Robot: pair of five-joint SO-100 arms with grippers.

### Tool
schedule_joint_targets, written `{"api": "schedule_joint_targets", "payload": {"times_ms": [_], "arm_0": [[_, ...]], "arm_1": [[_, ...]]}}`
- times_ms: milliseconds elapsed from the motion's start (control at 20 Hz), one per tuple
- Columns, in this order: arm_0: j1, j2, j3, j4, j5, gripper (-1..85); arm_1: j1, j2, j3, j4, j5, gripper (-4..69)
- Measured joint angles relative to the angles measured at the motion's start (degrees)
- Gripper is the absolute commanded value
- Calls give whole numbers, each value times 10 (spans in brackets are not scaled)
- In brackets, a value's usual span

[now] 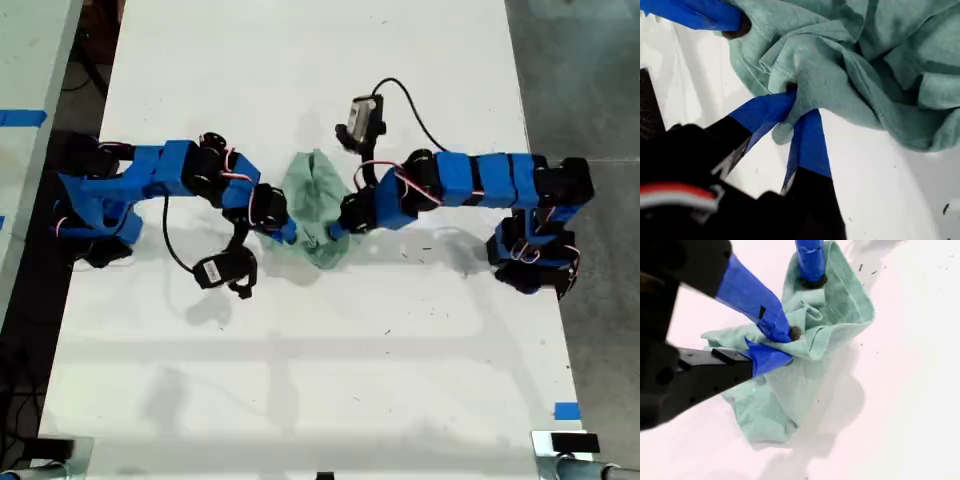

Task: Fold t shirt

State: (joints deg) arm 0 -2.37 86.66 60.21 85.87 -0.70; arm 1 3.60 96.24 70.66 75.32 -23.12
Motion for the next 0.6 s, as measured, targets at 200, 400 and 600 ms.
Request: {"api": "schedule_joint_targets", "payload": {"times_ms": [200, 400, 600], "arm_0": [[-84, 1, 15, 3, 24, -2], [-184, -55, 39, 3, 61, -2], [-252, -209, 38, -7, 94, 32]], "arm_1": [[92, 2, 32, -47, -60, 2], [190, -3, 108, -122, -111, 2], [260, -87, 171, -187, -136, 2]]}}
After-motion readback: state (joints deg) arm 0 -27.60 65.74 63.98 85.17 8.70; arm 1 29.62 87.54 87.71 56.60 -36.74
